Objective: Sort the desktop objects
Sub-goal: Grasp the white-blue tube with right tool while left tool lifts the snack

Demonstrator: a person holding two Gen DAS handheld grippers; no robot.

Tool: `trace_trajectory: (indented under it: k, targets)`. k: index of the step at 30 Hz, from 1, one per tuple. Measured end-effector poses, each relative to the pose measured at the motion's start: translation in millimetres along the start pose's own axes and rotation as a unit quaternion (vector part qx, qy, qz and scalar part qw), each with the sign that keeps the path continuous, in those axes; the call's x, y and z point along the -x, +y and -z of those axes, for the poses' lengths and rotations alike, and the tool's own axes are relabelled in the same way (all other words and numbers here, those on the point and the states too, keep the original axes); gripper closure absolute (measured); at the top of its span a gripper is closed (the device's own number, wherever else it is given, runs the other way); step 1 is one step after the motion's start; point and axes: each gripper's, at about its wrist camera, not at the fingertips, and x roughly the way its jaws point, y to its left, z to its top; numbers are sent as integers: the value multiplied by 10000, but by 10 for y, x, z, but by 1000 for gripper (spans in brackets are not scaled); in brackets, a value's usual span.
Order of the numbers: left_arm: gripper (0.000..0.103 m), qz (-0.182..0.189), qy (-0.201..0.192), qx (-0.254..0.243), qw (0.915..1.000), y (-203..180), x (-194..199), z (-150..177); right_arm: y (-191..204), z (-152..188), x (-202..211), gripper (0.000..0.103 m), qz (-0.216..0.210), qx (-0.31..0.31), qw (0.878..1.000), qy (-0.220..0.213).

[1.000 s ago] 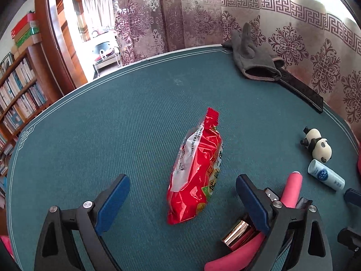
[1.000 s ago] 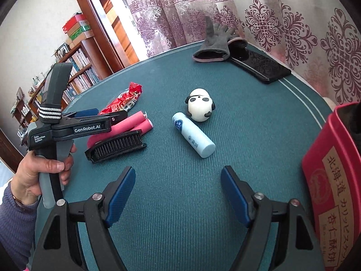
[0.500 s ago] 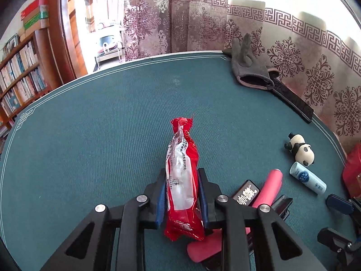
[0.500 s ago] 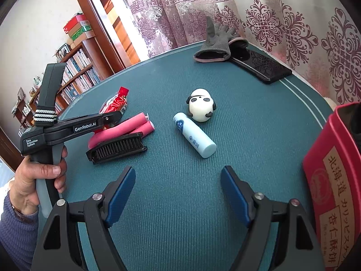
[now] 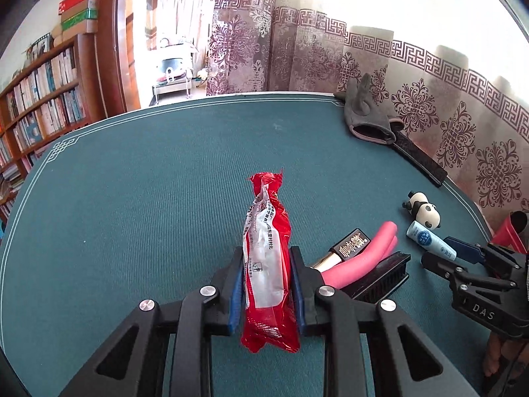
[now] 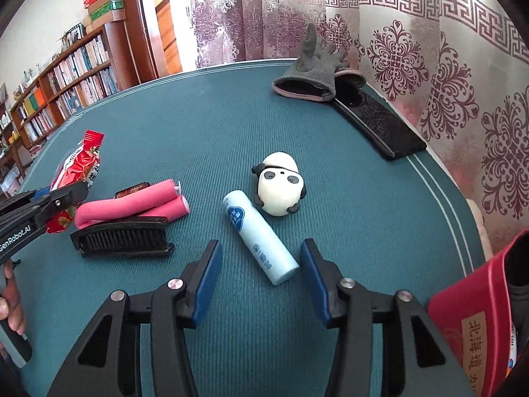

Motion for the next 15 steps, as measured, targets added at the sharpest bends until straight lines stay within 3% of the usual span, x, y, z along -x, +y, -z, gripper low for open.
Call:
trace_trajectory:
  k: [2, 4, 7, 11, 15]
  targets:
    - [77, 57, 9, -19, 10000, -20, 1, 11, 35, -1, -30, 62, 57, 109, 9999, -5]
    - [77, 76, 3, -27, 10000, -29, 8, 15, 63, 8, -22, 82, -31, 201, 9998, -28]
    - [77, 115, -21, 5, 9999, -31, 38, 10, 99, 45, 13, 83, -88, 219, 9997, -9]
    - [77, 138, -126, -2, 9998, -68, 138, -11, 102, 120, 148, 83, -485, -39, 9988, -7]
    - [77, 197, -205, -60, 9996, -149, 259, -5, 118, 198, 408, 83, -581, -162, 9980, -201]
